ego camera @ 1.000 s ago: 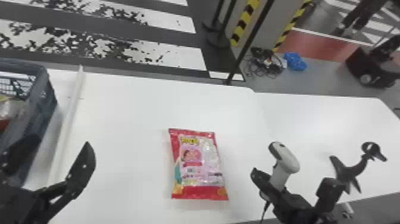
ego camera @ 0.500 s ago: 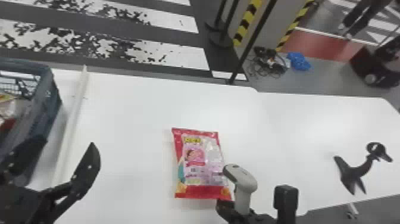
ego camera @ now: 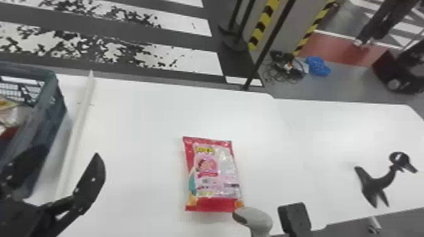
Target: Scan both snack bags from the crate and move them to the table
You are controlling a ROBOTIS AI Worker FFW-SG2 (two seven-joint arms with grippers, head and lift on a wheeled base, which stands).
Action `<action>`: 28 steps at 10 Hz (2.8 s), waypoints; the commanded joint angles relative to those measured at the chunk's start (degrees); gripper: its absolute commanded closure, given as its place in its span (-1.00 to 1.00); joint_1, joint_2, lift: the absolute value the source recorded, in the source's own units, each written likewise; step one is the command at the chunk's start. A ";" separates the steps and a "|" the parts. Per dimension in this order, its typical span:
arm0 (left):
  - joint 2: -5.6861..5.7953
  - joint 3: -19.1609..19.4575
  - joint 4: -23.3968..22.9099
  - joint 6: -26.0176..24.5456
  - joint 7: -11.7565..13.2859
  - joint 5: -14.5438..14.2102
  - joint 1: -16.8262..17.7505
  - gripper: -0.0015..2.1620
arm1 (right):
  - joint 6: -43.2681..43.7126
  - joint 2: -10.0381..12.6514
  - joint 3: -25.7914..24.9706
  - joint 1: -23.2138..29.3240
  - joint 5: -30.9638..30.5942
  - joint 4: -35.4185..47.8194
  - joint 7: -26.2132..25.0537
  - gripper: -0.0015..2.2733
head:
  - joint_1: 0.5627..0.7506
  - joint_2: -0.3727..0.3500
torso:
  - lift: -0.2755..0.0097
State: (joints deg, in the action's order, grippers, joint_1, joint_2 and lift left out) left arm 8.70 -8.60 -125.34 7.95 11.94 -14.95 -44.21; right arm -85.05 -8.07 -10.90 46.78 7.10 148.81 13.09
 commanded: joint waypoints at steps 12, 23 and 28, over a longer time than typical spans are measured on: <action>0.79 1.39 0.27 2.64 1.60 -2.72 -0.87 -0.93 | -5.03 1.65 20.65 -23.75 -12.55 -15.39 -8.08 0.98 | 0.41 -0.36 | 0.32; 0.88 2.80 0.36 5.45 3.62 -4.48 -2.28 -0.93 | -5.03 1.83 20.74 -23.22 -11.85 -16.89 -9.58 0.98 | 0.41 -0.30 | 0.32; 0.79 2.71 0.01 5.27 3.62 -4.12 -2.46 -0.93 | -5.03 -1.60 -1.41 -19.53 5.47 -3.97 -7.82 0.98 | 0.41 -0.44 | 0.32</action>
State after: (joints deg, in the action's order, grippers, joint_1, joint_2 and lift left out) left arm 9.49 -5.95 -125.30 13.23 15.55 -19.17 -46.58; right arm -89.61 -8.40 -8.51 27.95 10.16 144.84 5.29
